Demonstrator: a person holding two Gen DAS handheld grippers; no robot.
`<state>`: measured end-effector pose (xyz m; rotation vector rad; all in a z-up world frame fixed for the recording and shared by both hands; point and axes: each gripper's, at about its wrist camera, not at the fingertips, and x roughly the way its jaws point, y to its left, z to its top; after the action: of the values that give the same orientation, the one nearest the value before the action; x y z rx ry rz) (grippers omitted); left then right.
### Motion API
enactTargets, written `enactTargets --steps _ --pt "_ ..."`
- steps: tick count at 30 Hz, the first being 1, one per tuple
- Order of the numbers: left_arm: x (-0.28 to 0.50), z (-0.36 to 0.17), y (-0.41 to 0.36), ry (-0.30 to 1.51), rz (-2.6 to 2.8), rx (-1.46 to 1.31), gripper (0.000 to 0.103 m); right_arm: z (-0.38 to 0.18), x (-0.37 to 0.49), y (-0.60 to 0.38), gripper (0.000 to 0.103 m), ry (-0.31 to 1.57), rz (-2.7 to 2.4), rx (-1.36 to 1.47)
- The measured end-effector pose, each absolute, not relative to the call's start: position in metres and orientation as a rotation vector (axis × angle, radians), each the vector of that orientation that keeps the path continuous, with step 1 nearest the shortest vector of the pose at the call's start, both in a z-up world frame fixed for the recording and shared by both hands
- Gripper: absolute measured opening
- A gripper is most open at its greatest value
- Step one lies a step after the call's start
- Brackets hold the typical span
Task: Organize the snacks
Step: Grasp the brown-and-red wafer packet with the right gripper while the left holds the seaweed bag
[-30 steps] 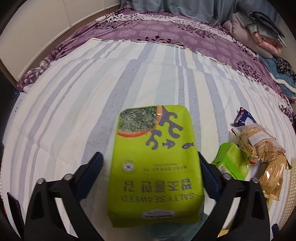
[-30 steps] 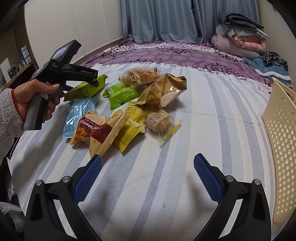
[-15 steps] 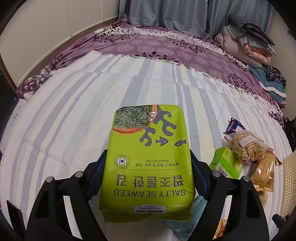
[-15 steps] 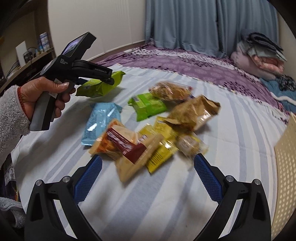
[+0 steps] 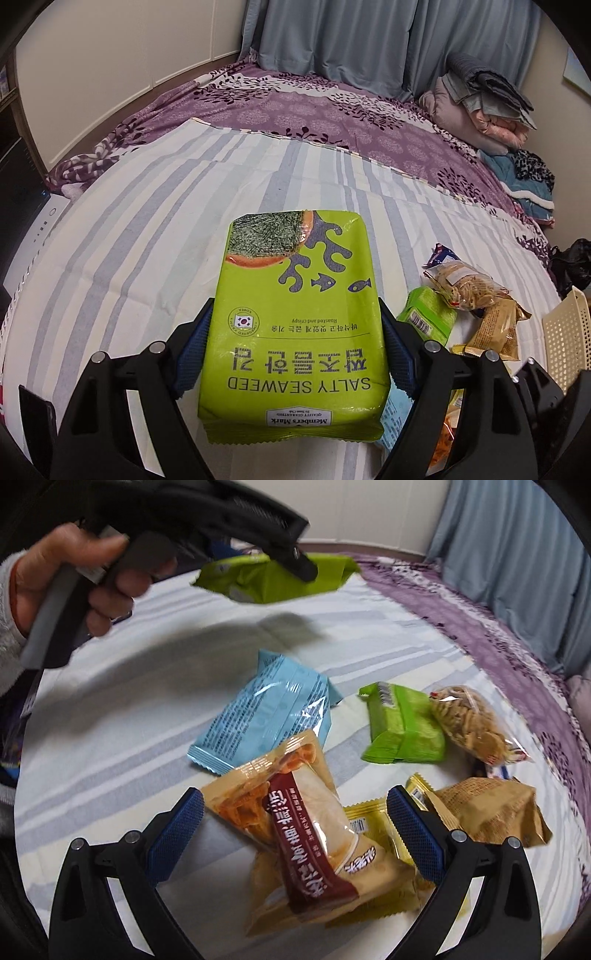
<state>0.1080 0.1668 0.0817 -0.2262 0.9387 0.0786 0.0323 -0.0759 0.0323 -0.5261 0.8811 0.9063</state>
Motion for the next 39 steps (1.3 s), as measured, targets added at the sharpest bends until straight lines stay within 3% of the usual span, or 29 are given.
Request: enactTargets --steps 4,10,13,15,22,39 --pt "0.101 0.088 0.173 0.923 0.090 -0.236 0.082 0.030 0.034 -0.078 0.098 0.902 0.936 -0.520" --pt "0.098 0.092 0.174 0.912 0.091 -0.249 0.082 0.022 0.022 -0.084 0.089 0.918 0.960 -0.552" --pt "0.096 0.093 0.172 0.911 0.085 -0.249 0.082 0.022 0.021 -0.088 0.078 0.915 0.933 -0.550" --pt "0.095 0.094 0.171 0.909 0.083 -0.250 0.082 0.023 0.023 -0.090 0.063 0.918 0.895 -0.541" --pt "0.090 0.099 0.170 0.897 0.083 -0.252 0.082 0.024 0.022 -0.096 0.054 0.918 0.847 -0.473" --pt "0.076 0.120 0.156 0.854 0.049 -0.238 0.082 0.070 0.020 -0.147 0.050 0.848 0.737 -0.118"
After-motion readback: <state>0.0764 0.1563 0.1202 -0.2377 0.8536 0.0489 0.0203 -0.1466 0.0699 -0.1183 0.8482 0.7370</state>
